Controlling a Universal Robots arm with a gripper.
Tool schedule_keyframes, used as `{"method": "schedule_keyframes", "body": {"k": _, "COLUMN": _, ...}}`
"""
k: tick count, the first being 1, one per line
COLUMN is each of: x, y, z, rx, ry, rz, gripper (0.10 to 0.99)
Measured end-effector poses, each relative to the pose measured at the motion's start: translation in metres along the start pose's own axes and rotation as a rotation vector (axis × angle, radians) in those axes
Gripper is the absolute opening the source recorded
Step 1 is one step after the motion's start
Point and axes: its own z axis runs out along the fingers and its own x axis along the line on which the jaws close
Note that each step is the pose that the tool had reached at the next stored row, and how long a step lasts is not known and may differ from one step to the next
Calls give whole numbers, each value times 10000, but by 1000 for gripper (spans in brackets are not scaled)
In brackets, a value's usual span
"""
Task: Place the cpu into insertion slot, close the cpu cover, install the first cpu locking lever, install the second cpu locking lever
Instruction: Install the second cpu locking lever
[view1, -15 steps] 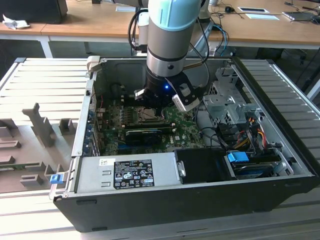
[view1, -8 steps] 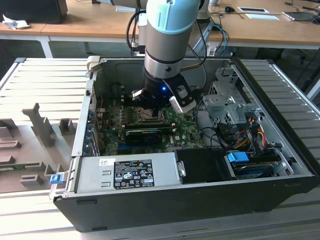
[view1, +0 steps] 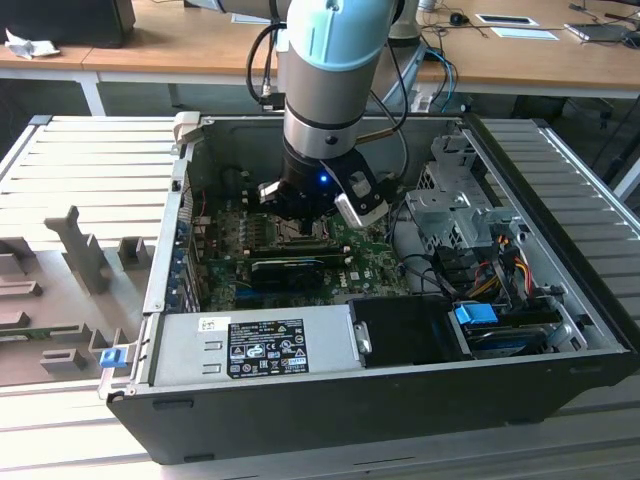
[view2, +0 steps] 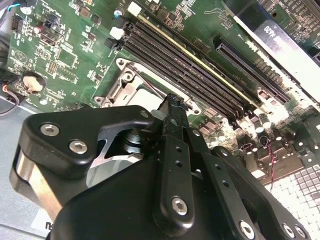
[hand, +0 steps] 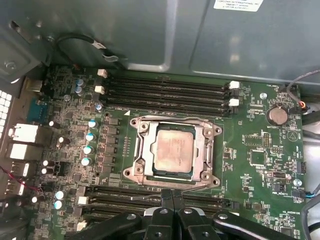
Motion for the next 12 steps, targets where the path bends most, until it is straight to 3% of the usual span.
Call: {"method": "schedule_keyframes", "body": {"k": 12, "x": 0, "y": -6, "z": 25, "rx": 2, "ry": 2, "rz": -1, "gripper": 106}}
